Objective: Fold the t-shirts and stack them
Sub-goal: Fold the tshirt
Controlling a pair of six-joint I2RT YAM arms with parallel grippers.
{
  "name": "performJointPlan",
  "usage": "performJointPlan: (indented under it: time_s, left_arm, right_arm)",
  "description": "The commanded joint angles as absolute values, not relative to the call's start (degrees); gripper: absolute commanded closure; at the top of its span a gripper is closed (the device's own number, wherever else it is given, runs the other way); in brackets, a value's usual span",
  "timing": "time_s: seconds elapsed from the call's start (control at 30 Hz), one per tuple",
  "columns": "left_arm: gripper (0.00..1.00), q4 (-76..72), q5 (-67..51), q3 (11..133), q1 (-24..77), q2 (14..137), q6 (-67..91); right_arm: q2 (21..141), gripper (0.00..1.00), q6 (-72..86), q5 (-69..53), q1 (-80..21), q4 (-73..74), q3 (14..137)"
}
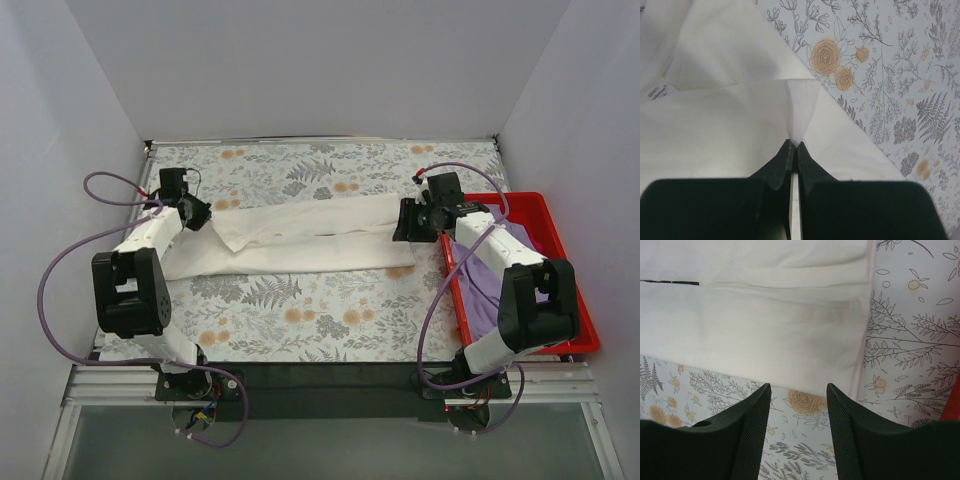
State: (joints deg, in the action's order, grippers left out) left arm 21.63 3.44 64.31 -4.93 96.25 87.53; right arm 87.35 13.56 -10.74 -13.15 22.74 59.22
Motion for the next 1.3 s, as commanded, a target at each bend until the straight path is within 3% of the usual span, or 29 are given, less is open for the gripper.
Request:
performJointPlan:
  time_s: [0.0, 0.43, 0.53, 0.57, 0.7, 1.03, 1.27]
  left_arm:
    - [1.00, 24.1, 7.7, 60.9, -4.8, 89.7, 89.1]
    - [0.96, 23.2, 9.8, 48.5, -4.7, 85.4, 98.8]
    - [0.85, 23.8, 12.0, 48.3, -4.7, 85.5, 97.8]
    - [0.72, 23.9, 12.3, 48.7, -4.7, 85.5, 96.6]
    - [0.55, 24.2, 13.0, 51.1, -4.1, 83.9, 91.0]
    - [0.58, 26.7, 17.4, 56.5, 13.4, 81.5, 71.0]
    - [0.61, 26.5, 25.4, 57.2, 22.3, 87.5, 62.2]
  right_arm:
    - [86.9, 0.53, 13.2, -12.0, -13.1, 22.7, 60.2]
    - [88.2, 0.52, 12.4, -14.9, -13.1, 22.7, 60.6]
    - [88.2, 0.52, 12.3, -15.0, -13.0, 22.7, 60.6]
    - [88.1, 0.52, 12.3, -15.1, -13.1, 22.7, 60.6]
    - [87.4, 0.52, 12.2, -15.1, -13.0, 22.7, 60.5]
    - [86.2, 0.52, 12.1, -15.1, -13.1, 22.8, 59.9]
    - [86.0, 0.52, 12.1, -15.6, -13.0, 22.8, 59.0]
